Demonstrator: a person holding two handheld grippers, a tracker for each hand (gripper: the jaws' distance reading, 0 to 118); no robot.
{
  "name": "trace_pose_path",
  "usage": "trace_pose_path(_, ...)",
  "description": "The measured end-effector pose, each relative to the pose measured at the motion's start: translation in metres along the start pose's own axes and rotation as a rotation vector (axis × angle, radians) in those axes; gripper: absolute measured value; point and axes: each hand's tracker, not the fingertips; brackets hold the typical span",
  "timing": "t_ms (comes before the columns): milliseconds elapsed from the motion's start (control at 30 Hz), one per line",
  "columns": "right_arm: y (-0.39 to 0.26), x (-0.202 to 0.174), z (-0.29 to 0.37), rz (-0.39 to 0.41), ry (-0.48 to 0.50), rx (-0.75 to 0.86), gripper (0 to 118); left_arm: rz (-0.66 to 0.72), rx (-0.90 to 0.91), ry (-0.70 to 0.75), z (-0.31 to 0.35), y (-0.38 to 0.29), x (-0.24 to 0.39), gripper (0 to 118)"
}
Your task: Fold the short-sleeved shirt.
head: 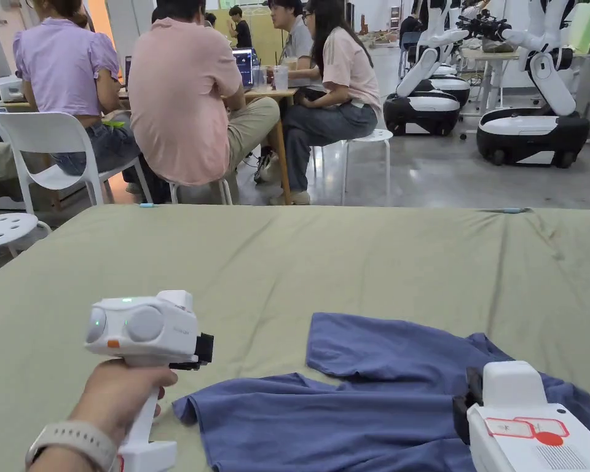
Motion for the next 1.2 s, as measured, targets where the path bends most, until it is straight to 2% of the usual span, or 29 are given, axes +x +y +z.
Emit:
trace_pose_path(67, -0.004, 0.007, -0.001, -0.005, -0.013, -0.016, 0, 0.104, -0.112, 0.002, -0.032, 0.009, -0.019, 0)
trace_pose_path(100, -0.005, 0.01, -0.003, -0.005, -0.022, -0.02, 0, 0.123, -0.132, 0.022, -0.038, 0.006, -0.017, 13)
trace_pose_path(133, -0.006, 0.013, -0.005, -0.005, -0.031, -0.025, 0, 0.117, -0.159, 0.064, -0.05, 0.006, -0.019, 35)
trace_pose_path(200, -0.008, 0.02, -0.007, -0.004, -0.041, -0.032, 0, 0.163, -0.194, 0.107, -0.073, 0.003, -0.026, 102)
trace_pose_path(233, -0.008, 0.023, -0.009, -0.001, -0.05, -0.035, 0, 0.212, -0.235, 0.125, -0.087, 0.002, -0.033, 115)
trace_pose_path(267, -0.008, 0.026, -0.01, -0.001, -0.056, -0.036, 0, 0.234, -0.261, 0.125, -0.095, -0.001, -0.036, 113)
trace_pose_path(333, -0.009, 0.031, -0.012, -0.004, -0.068, -0.04, 0, 0.187, -0.274, 0.106, -0.107, -0.006, -0.032, 84)
trace_pose_path(367, -0.01, 0.034, -0.013, -0.004, -0.073, -0.041, 0, 0.162, -0.304, 0.108, -0.115, -0.008, -0.033, 78)
trace_pose_path(467, -0.012, 0.04, -0.015, -0.011, -0.088, -0.048, 0, -0.009, -0.335, 0.158, -0.122, -0.014, -0.018, 75)
trace_pose_path(533, -0.013, 0.042, -0.015, -0.019, -0.09, -0.054, 0, -0.023, -0.366, 0.162, -0.121, -0.006, -0.015, 73)
trace_pose_path(567, -0.015, 0.043, -0.013, -0.021, -0.094, -0.059, 0, -0.023, -0.367, 0.158, -0.118, -0.001, -0.014, 63)
trace_pose_path(633, -0.018, 0.046, -0.011, -0.028, -0.097, -0.063, 0, -0.069, -0.363, 0.165, -0.112, 0.003, -0.01, 21)
trace_pose_path(667, -0.02, 0.048, -0.01, -0.031, -0.098, -0.068, 0, -0.064, -0.362, 0.162, -0.109, 0.004, -0.008, 6)
trace_pose_path(767, -0.021, 0.065, -0.005, -0.043, -0.118, -0.091, 0, -0.122, -0.334, 0.157, -0.093, 0.004, -0.004, 6)
trace_pose_path(867, -0.024, 0.092, 0.0, -0.009, -0.165, -0.128, 0, -0.112, -0.184, 0.109, -0.063, 0.008, -0.001, 6)
trace_pose_path(967, -0.029, 0.132, -0.005, 0.007, -0.239, -0.196, 0, -0.137, -0.08, 0.078, -0.021, 0.001, 0.015, 6)
trace_pose_path(1033, -0.035, 0.16, -0.017, -0.012, -0.264, -0.218, 0, -0.137, -0.001, 0.069, -0.002, -0.001, 0.021, 6)
trace_pose_path(1067, -0.037, 0.172, -0.024, -0.025, -0.266, -0.247, 0, -0.128, 0.03, 0.06, 0.004, -0.002, 0.023, 6)
trace_pose_path(1167, -0.049, 0.204, -0.058, -0.099, -0.18, -0.344, 1, -0.107, 0.095, 0.051, 0.015, -0.006, 0.028, 6)
trace_pose_path(1200, -0.053, 0.209, -0.07, -0.091, -0.166, -0.366, 5, -0.11, 0.096, 0.05, 0.016, -0.008, 0.031, 6)
